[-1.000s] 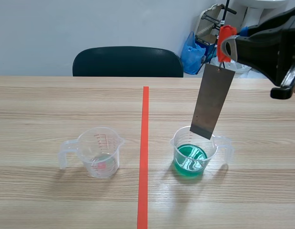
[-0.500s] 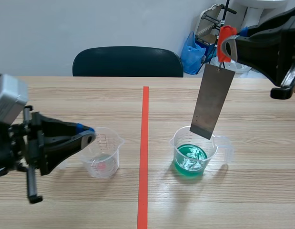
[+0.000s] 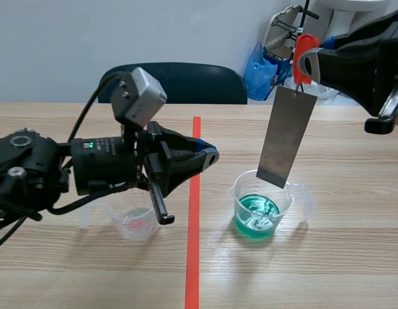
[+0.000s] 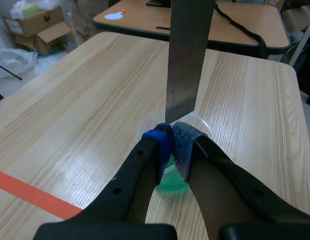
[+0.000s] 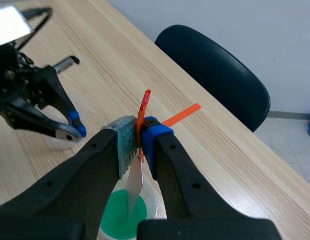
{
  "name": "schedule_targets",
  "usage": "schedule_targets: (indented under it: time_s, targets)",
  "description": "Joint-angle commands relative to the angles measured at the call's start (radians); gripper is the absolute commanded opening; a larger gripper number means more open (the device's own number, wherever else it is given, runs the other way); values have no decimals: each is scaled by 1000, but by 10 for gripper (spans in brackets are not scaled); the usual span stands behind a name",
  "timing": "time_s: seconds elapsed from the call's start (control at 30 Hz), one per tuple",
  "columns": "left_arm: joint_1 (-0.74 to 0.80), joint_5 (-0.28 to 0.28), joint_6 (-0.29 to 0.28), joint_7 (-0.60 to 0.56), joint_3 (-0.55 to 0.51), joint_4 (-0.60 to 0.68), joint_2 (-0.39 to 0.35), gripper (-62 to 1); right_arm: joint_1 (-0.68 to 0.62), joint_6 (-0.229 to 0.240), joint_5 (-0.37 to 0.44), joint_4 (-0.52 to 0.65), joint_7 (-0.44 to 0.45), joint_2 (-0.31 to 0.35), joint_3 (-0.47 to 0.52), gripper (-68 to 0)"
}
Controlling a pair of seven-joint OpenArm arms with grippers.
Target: Do the redox reaction experiment
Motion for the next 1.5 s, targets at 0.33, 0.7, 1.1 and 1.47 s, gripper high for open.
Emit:
schedule_targets:
  time_s: [0.33,0.7,1.1,1.47]
  targets:
    - [-79,-10,7,-3,42,-92,128,-582,9,-3,17,16,19,11,9,-669]
    - [-78,-10,13,-3,42,-115,154,-582,9,-3,17,16,16,11,9,-669]
    - [-78,-10,16,-3,42,-115,150,-582,9,-3,17,16,16,11,9,-669]
    - [23,-10,28,-108,-66,-67,-111,-582,9,-3,17,16,16,11,9,-669]
